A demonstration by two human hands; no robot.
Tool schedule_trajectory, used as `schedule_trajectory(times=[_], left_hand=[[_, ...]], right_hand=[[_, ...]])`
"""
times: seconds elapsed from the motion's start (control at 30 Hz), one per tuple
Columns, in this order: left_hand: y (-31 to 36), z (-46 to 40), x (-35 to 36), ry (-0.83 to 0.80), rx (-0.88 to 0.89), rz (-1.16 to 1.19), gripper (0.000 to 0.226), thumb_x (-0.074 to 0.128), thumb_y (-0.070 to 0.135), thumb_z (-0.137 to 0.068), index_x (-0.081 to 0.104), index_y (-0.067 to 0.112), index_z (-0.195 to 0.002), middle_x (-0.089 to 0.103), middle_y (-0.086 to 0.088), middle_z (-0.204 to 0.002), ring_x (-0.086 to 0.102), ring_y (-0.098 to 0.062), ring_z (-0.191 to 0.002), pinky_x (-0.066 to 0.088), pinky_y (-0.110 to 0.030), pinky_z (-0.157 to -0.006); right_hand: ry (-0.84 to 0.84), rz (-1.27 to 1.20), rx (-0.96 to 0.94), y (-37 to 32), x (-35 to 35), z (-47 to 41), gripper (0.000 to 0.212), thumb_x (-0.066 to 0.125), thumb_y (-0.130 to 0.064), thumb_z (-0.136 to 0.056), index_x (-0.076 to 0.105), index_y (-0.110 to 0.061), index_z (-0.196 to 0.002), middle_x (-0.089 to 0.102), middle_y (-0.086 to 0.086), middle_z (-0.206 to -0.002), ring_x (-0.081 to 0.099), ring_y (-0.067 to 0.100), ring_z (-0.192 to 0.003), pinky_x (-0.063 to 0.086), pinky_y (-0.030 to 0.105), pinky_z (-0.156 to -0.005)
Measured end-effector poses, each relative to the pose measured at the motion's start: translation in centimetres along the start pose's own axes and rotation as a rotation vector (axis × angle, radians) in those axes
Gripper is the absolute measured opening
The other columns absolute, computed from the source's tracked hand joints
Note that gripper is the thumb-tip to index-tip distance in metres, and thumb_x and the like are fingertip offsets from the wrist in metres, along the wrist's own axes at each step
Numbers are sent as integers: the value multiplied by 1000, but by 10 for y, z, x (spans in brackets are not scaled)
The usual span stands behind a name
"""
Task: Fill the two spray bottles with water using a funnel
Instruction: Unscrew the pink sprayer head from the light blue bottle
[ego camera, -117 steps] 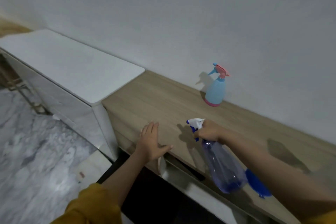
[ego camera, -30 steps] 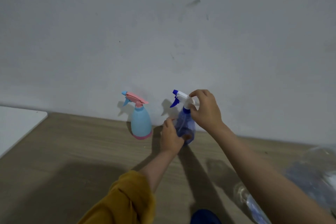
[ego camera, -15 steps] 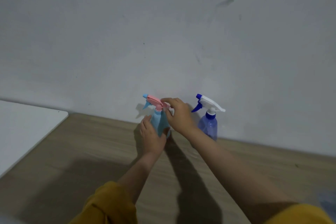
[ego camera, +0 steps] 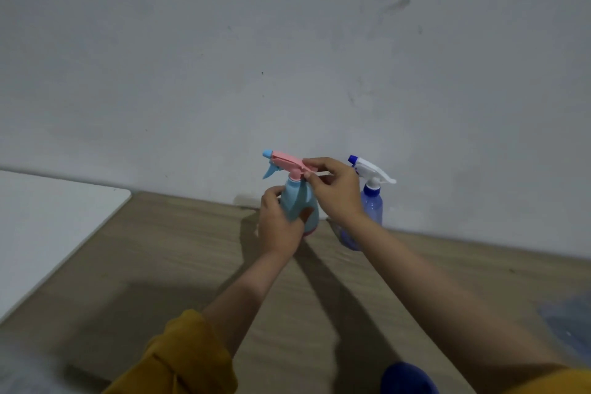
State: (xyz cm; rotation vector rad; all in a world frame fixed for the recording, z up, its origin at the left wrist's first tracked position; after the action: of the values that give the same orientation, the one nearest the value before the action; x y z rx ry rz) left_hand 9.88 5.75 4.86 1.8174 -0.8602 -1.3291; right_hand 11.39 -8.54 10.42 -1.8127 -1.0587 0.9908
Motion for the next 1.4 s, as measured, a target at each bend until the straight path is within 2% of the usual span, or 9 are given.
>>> schedule_trajectory(times=[0.27,0.53,0.63,0.8,0.87,0.93,1.1,1.23,1.4], left_hand=[[9,97,-9,-113,7,-18,58,79,37,-70,48,20,-116,59,2,-117,59,-16,-100,39,-22,-66],[-3,190,-5,-207,21,20,57,82,26,-68,52,14,-115,59,-3,-113,53,-12,-96,28,-12,-60],[-5,205,-3,-204,55,0,56,80,24,-68,52,13,-116,59,-7,-113,56,-22,-98,23,-16,-61],[-10,208,6,-193,92,14,59,79,27,-69,50,10,-118,55,-8,-115,56,-27,-102,38,-27,-74],[-10,207,8,-217,98,42,60,77,22,-70,48,9,-121,53,-8,-118,56,-27,-104,40,-26,-75],[-11,206,8,-240,108,33,63,77,24,-72,45,10,-124,53,-6,-120,56,-23,-104,38,-22,-71],[-16,203,7,-279,76,32,86,79,23,-70,28,21,-139,55,-1,-121,57,-16,-104,39,-19,-70],[-16,202,7,-261,74,65,105,81,25,-67,14,21,-148,55,1,-111,55,-11,-94,40,-20,-70],[-19,201,9,-247,93,71,105,76,15,-67,12,21,-149,55,-7,-119,59,-24,-100,47,-30,-72]], right_hand=[[36,2,62,-12,-58,88,19,69,-6,-83,74,-16,-99,72,-5,-91,68,14,-89,55,24,-79],[41,17,144,0,-94,185,33,72,-6,-81,70,-39,-88,73,-9,-87,70,12,-82,59,38,-78],[107,-31,138,2,-101,207,30,70,-1,-82,70,-28,-94,73,-5,-89,69,13,-81,58,36,-78],[145,-118,288,21,-93,224,42,81,-8,-72,62,-8,-109,69,5,-96,67,15,-87,57,25,-80],[140,-34,294,26,-88,221,44,87,-20,-65,66,-9,-102,71,2,-94,68,14,-89,58,28,-79],[148,23,283,26,-83,218,45,89,-27,-62,68,-12,-98,71,-2,-90,67,7,-85,56,22,-75],[182,79,244,24,-78,213,40,86,-26,-67,69,-13,-100,70,-4,-89,65,3,-84,51,16,-73],[189,84,206,23,-77,214,37,84,-25,-70,68,-13,-101,70,-5,-90,64,3,-85,49,10,-68],[196,121,176,25,-76,214,37,82,-26,-72,69,-10,-103,71,0,-94,65,10,-87,52,19,-70]])
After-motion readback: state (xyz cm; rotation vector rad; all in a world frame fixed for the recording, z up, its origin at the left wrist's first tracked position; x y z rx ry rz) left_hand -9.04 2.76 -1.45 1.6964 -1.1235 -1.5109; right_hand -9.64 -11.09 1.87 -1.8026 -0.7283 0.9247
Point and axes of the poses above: each hand's wrist, its own z-axis away from the middle knuckle, its own x-axis out of the palm, y = z × x, the point moved 8 cm from there along -z, towards the middle knuckle
